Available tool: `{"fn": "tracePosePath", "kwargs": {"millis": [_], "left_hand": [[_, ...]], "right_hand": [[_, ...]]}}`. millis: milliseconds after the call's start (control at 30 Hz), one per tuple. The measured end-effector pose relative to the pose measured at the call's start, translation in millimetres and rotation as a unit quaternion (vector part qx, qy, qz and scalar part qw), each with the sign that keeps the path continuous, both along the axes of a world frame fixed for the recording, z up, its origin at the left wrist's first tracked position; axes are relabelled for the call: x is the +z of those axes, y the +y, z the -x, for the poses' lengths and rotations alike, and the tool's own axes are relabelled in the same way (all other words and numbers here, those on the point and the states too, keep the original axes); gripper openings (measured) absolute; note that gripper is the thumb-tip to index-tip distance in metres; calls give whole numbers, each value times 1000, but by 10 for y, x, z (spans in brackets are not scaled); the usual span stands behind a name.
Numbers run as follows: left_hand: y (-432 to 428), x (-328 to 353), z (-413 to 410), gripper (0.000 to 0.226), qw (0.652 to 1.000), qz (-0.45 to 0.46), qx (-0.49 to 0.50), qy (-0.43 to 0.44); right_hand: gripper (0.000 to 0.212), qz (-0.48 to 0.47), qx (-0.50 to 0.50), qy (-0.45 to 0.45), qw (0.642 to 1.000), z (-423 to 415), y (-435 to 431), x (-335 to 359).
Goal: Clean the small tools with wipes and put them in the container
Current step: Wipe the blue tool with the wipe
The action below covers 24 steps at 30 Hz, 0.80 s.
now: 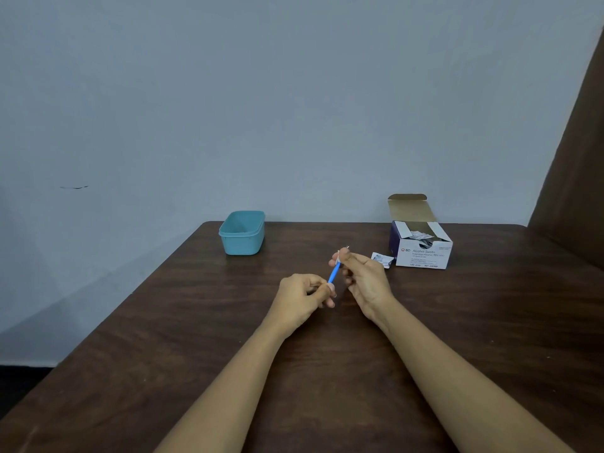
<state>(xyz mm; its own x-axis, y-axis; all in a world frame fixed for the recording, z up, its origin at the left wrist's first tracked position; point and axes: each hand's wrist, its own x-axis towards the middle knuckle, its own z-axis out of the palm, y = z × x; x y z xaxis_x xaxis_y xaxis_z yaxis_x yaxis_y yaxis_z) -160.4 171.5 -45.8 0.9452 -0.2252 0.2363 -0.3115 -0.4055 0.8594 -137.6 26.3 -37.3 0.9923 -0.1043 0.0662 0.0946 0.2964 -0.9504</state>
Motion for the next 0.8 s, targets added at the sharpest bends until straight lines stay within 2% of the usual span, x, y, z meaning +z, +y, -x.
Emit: {"fn": "tracePosePath", "kwargs": {"millis": [267, 533, 800], "left_hand": [[18, -5, -2, 15, 999, 30, 16, 1], [26, 8, 9, 13, 998, 58, 22, 6], [29, 23, 23, 19, 992, 125, 12, 18]], "right_hand": [[14, 76, 30, -9, 997, 57, 38, 24], [19, 98, 54, -52, 992, 65, 56, 7], [18, 95, 101, -77, 987, 89, 61, 0]]}}
